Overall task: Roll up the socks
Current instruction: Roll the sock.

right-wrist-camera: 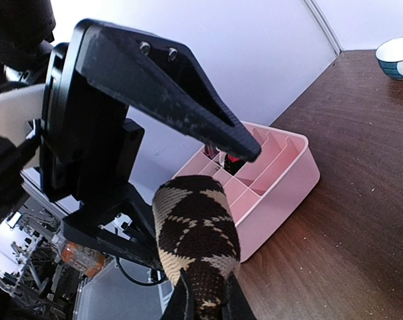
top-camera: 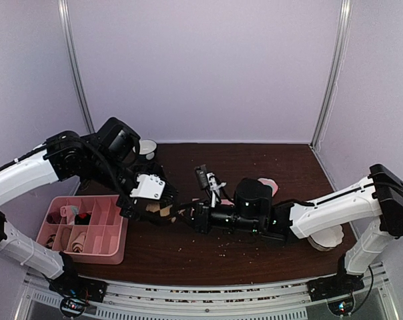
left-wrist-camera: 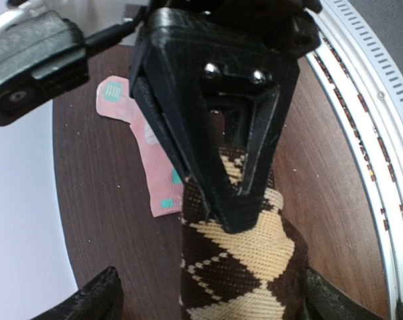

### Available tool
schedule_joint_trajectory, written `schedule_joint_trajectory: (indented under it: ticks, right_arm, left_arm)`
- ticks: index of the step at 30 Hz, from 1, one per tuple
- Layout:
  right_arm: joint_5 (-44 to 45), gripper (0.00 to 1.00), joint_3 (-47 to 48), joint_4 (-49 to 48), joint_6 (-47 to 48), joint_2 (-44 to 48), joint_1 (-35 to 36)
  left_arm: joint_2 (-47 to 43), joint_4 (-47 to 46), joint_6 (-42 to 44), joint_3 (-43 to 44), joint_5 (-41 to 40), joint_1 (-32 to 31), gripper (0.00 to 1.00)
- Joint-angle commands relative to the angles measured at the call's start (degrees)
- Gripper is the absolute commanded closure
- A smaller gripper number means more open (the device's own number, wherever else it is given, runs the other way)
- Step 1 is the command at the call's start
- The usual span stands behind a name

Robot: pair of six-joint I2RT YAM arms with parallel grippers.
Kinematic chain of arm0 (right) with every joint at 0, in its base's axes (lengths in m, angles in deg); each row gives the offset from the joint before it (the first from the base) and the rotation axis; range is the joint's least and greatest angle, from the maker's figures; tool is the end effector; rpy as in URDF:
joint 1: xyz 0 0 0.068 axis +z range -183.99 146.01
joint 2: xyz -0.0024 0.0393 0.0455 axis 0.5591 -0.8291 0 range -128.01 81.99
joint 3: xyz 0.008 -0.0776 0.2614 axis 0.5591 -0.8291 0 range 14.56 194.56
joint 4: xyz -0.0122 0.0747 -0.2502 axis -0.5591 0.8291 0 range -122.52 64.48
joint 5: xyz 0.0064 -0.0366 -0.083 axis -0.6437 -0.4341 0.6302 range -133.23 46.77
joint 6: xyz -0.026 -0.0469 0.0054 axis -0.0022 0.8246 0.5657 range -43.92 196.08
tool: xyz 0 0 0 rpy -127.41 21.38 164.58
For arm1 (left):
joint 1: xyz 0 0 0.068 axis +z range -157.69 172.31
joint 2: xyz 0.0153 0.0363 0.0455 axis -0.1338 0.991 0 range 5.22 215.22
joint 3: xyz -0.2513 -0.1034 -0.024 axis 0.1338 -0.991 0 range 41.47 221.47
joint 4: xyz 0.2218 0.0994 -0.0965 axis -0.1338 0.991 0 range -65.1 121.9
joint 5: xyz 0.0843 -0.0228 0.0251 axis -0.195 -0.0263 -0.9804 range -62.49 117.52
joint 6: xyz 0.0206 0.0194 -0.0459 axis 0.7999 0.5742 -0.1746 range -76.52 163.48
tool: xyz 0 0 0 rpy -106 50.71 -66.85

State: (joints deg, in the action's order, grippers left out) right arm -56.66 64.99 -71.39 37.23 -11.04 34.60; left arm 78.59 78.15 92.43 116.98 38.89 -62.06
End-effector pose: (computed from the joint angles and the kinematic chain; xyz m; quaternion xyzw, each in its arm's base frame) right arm 0.1249 0.3412 0.2484 -0.2633 0.6799 0.5979 0.3330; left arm 0.1432 -0.2117 0.3508 0.7565 0.5562 -0.1090 0.3264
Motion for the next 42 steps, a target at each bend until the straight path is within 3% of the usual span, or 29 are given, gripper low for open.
schedule_joint_trajectory:
  ticks: [1,7,10,19,32,35,39,42]
  right_arm:
    - [-3.13,1.0,1.72,-5.29,-7.23,-1.09,-0.39]
    - [-5.57,1.0,0.73,-14.73,-17.06,-3.59,-0.94]
    - [-6.98,1.0,-0.14,-21.37,-24.28,-5.72,-1.67]
    - [-11.36,1.0,2.84,-26.99,-38.53,-10.3,-3.31]
    - [-13.49,1.0,6.51,-39.17,-53.04,-17.0,-3.92]
    - [-12.26,1.0,5.99,-42.49,-54.41,-17.45,-3.92]
    - [-12.98,1.0,6.59,-44.42,-56.42,-18.37,-3.87]
    - [-13.55,1.0,6.93,-44.38,-56.98,-18.65,-3.73]
  left_arm:
    - [3.54,3.44,1.03,4.07,-4.05,-1.5,0.12]
    - [2.09,1.36,3.71,3.29,-10.21,-1.71,0.25]
    - [-1.18,-1.86,6.01,0.74,-12.48,-1.88,0.42]
    - [-3.64,-2.23,7.7,2.5,-16.17,-3.24,0.35]
    - [-6.12,-2.67,12.15,-0.69,-20.39,-7.62,0.4]
    - [-6.27,-2.85,10.81,-0.7,-20.23,-7.66,0.5]
    - [-6.25,-2.89,10.32,-0.53,-20.26,-7.65,0.76]
    - [-6.13,-2.85,10.81,-0.53,-20.37,-7.66,0.78]
